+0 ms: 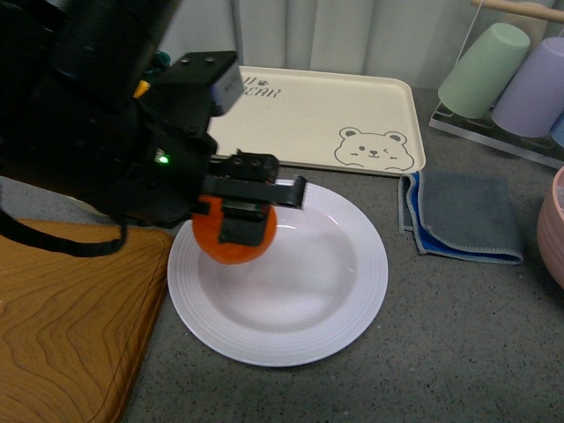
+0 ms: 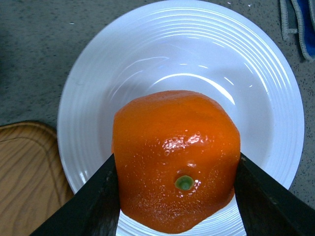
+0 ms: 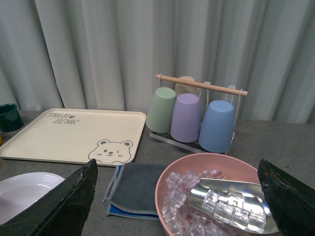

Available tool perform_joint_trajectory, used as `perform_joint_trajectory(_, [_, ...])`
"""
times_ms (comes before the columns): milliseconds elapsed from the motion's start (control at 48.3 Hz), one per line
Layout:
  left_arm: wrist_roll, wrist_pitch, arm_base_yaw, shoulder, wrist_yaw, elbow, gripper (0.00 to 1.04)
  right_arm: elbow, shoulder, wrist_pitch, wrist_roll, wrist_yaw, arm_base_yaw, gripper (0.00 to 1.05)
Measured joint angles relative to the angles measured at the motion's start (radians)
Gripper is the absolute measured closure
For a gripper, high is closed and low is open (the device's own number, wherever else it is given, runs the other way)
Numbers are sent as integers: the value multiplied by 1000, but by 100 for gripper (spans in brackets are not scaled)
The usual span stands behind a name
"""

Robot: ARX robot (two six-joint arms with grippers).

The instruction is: Place orange and plate with both arms

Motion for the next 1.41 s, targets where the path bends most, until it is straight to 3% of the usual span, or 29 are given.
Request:
perform_joint_trajectory(269, [-13,24,-74,115,-17,68,50,0,0,0,0,0,0,9])
perform_joint_trajectory(725, [-2,24,-87,241,-41,145,50,0,0,0,0,0,0,9])
perform_joint_trajectory(973, [0,26,-72,236,-37,144,5,0,0,0,0,0,0,9])
perform_joint_trajectory(1325, [-55,106,46,56,-63,53,7,0,0,0,0,0,0,9])
perform_joint_trajectory(1408, [-49,147,68,21,-109,27,8,0,0,0,0,0,0,9])
